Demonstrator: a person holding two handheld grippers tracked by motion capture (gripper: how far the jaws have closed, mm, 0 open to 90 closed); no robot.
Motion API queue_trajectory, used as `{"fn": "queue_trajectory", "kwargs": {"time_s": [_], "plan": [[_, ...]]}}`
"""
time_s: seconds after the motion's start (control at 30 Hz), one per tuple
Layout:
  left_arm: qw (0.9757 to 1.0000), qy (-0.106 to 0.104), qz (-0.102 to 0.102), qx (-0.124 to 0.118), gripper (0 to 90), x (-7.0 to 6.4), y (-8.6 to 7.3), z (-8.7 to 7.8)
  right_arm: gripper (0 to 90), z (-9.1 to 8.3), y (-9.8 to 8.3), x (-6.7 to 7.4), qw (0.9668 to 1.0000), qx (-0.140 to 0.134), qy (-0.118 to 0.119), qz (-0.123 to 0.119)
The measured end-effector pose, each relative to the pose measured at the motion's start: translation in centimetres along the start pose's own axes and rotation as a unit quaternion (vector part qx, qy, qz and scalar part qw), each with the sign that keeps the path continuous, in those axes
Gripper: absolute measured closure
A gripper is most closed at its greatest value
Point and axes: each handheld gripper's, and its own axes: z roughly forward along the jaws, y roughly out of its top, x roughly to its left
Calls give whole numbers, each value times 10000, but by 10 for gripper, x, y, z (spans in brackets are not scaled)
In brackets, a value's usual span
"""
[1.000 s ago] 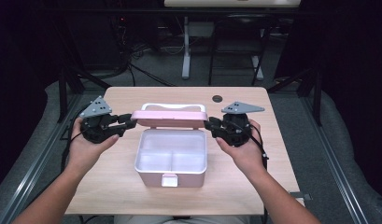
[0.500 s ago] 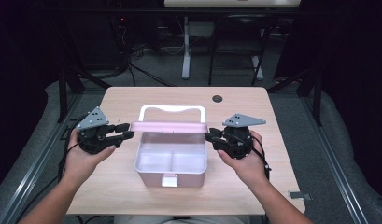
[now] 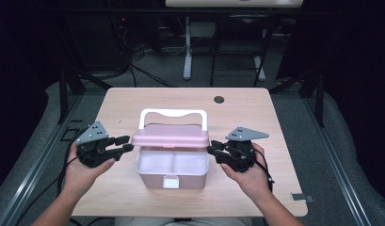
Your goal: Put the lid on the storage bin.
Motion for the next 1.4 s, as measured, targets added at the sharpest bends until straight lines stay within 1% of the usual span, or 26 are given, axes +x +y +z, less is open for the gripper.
{"fn": "queue_trajectory", "kwargs": {"time_s": [0.17, 0.37, 0.47, 0.63, 1.1, 1.3, 1.4], "plan": [[9999, -38, -106, -25, 648, 0, -8, 0, 723, 0, -5, 2, 10000, 17, 2, 3], [10000, -49, -69, -18, 648, -3, -12, 0, 722, -2, -11, 1, 10000, 28, 30, 37], [10000, -41, -26, 41, 646, -5, -14, 0, 720, -2, -14, 2, 10000, 48, 25, 36], [9999, -57, -15, 132, 643, -6, -17, -1, 718, -3, -19, 2, 9999, 119, 34, 34], [9997, -79, -34, 207, 639, -6, -19, -5, 717, -6, -21, 2, 9998, 189, 24, 27], [9996, -107, -9, 251, 633, -8, -21, -6, 716, -6, -23, 1, 9998, 208, 30, 23], [9996, -102, -46, 262, 630, -7, -24, -5, 716, -5, -25, 1, 9997, 253, 35, 17]]}}
